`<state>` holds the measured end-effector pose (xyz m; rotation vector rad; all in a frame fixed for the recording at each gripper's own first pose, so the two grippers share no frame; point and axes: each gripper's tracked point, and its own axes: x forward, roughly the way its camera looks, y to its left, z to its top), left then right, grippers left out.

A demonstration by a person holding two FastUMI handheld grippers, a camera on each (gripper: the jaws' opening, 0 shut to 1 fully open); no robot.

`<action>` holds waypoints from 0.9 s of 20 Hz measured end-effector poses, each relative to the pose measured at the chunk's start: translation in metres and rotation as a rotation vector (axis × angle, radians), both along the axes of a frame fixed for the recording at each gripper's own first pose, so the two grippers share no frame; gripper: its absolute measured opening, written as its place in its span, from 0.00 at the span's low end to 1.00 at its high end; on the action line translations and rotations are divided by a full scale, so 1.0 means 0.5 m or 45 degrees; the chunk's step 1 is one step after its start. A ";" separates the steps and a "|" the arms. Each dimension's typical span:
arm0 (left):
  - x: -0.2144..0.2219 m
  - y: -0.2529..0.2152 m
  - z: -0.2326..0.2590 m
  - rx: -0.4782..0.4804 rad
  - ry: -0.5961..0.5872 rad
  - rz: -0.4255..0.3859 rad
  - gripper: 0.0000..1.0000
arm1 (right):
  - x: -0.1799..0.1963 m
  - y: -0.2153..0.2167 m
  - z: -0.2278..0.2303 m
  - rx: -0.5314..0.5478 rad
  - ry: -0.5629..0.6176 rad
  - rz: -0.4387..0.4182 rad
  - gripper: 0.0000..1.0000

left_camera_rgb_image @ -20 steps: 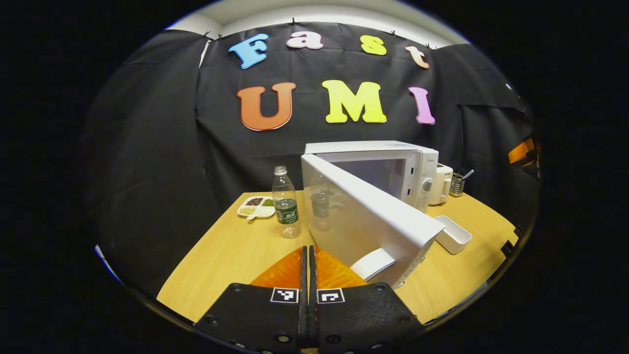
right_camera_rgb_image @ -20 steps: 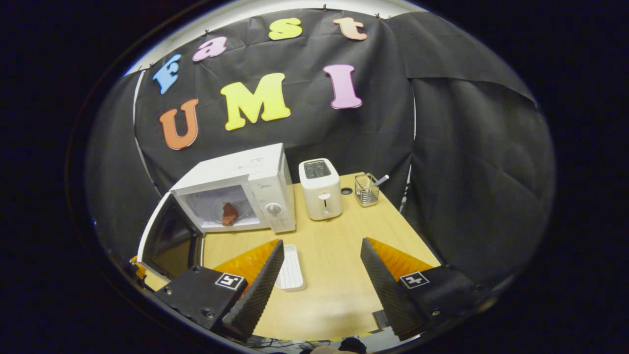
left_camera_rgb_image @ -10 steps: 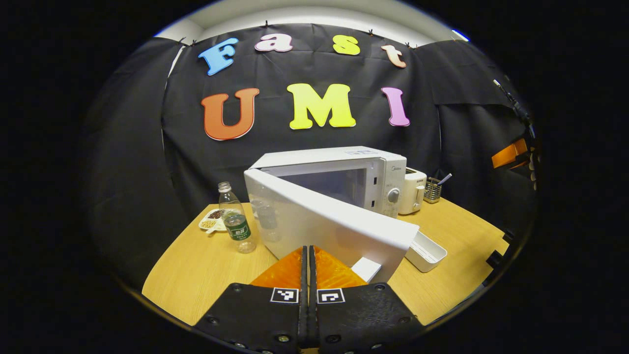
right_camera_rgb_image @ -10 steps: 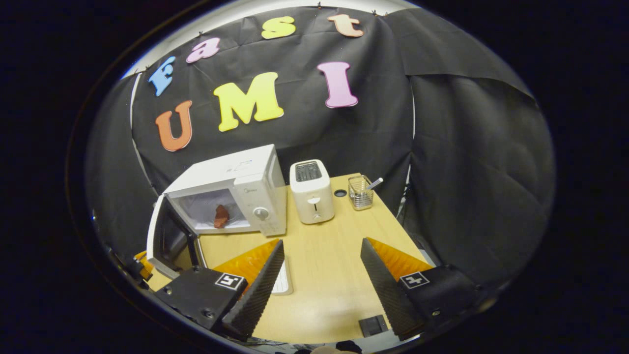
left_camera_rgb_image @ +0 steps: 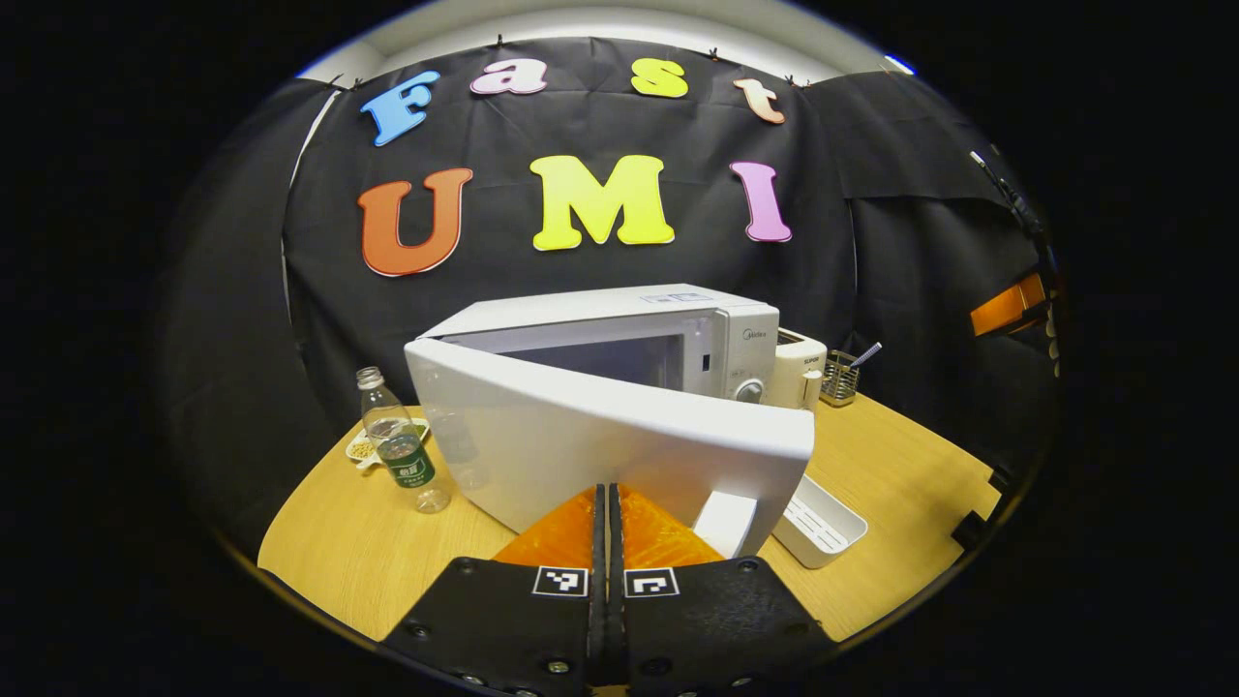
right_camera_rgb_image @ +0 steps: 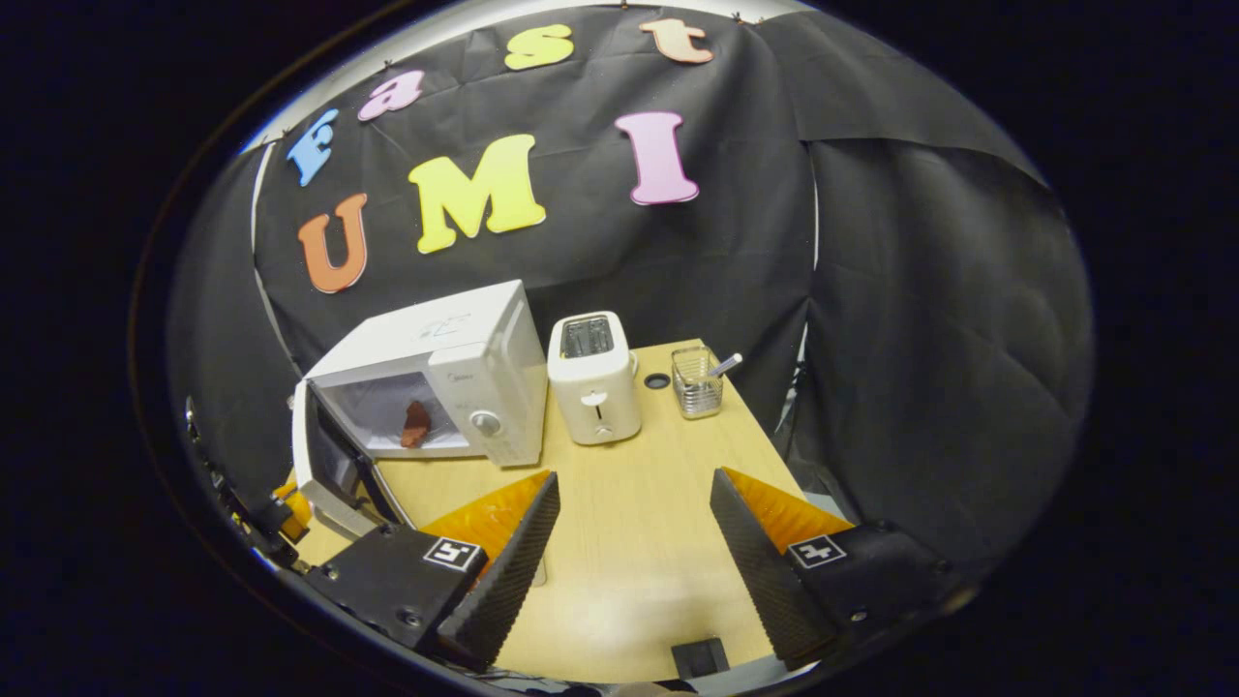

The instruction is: Open the microwave oven with the left hand, put the food in, and close the microwave oven.

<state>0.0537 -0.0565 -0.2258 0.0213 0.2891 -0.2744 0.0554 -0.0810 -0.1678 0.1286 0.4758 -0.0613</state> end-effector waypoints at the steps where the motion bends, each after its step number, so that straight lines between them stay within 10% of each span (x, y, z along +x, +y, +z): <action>1: 0.010 -0.013 -0.001 0.001 0.004 -0.009 0.00 | 0.007 0.001 0.002 -0.004 -0.003 0.011 0.90; 18: 0.180 -0.172 -0.023 -0.009 0.005 -0.073 0.00 | 0.082 -0.015 0.011 -0.042 -0.033 0.075 1.00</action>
